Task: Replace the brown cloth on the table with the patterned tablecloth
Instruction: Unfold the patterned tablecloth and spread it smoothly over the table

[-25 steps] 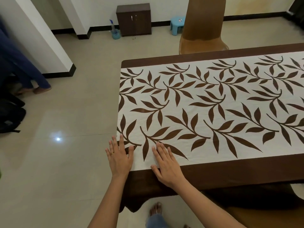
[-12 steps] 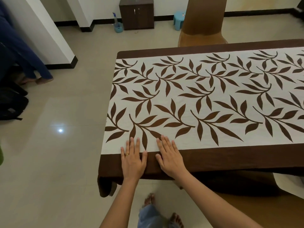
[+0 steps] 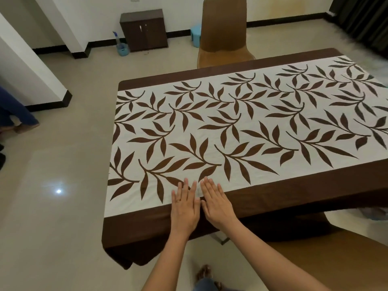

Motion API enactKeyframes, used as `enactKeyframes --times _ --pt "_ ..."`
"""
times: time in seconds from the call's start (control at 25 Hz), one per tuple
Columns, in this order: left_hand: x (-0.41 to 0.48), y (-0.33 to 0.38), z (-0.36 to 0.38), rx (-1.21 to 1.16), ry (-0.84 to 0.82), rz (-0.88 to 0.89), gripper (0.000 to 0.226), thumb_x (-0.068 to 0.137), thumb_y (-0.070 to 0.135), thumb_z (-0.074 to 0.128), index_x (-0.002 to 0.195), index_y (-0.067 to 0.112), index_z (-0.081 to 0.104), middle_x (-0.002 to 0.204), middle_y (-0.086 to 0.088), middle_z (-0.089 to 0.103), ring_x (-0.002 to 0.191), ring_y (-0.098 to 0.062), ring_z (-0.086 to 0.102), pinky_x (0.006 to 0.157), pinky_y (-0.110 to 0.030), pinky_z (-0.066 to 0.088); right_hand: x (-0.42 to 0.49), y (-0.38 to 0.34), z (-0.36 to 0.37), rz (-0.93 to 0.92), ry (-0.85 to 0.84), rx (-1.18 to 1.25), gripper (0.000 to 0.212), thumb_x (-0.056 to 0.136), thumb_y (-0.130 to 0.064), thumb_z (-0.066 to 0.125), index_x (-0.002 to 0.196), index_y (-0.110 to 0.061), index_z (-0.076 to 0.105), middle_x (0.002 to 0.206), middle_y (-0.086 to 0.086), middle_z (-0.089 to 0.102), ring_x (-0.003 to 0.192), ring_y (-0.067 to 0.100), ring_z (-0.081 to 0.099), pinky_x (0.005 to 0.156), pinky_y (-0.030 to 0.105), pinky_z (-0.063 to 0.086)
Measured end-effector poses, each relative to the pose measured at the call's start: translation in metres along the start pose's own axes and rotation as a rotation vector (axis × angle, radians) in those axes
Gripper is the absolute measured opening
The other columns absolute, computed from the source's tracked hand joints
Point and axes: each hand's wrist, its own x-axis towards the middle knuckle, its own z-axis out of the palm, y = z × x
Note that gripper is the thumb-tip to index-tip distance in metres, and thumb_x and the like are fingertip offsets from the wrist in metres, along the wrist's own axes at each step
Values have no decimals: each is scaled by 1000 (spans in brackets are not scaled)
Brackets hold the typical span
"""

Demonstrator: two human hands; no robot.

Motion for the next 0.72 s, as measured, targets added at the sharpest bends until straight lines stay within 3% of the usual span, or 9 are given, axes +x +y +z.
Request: enactKeyframes --times 0.16,0.28,0.44,0.6,0.72 --pt "-10 -2 12 98 -7 -35 59 98 49 21 153 29 13 160 -3 10 148 -21 6 119 -41 4 -16 43 -10 75 29 -31 62 100 -45 14 152 -12 12 160 5 7 148 20 5 116 39 1" --pt "-8 2 9 91 7 -49 60 96 50 20 153 30 13 160 -3 12 148 -20 4 120 -43 5 -31 82 -23 100 54 -41 65 97 -49 10 153 -17 2 160 -1 -4 147 15 -9 117 37 -6" --pt "1 49 19 64 25 -103 62 96 47 21 151 19 23 159 -7 18 147 -24 11 119 -48 7 -47 123 -41 92 39 -17 68 96 -52 5 153 -14 2 160 2 -5 147 16 -9 117 34 -6" --pt "23 147 52 18 -19 -3 58 98 44 16 153 25 14 160 -2 5 148 -21 4 120 -46 1 -55 133 -43 -12 7 -29 61 99 -40 14 152 -10 10 159 5 1 148 20 1 115 37 -1" --pt "27 169 66 79 -35 -35 58 97 50 10 152 33 5 159 3 -2 148 -16 -3 119 -43 -7 -65 164 -49 -25 0 -37 61 99 -42 20 152 -11 15 159 4 7 147 20 6 115 39 0"
